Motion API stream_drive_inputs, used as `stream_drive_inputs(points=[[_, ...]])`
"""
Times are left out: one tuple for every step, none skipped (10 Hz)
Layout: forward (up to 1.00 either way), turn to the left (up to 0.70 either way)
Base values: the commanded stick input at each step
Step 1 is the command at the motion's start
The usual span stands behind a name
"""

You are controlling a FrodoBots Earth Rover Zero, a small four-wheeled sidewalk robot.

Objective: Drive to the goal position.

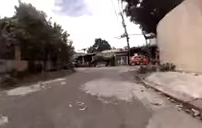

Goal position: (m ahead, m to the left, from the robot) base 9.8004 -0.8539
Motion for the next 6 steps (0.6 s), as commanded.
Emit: stream_drive_inputs(points=[[1.00, -0.14], [1.00, -0.40], [1.00, -0.40], [1.00, -0.19], [1.00, 0.00], [1.00, 0.00]])
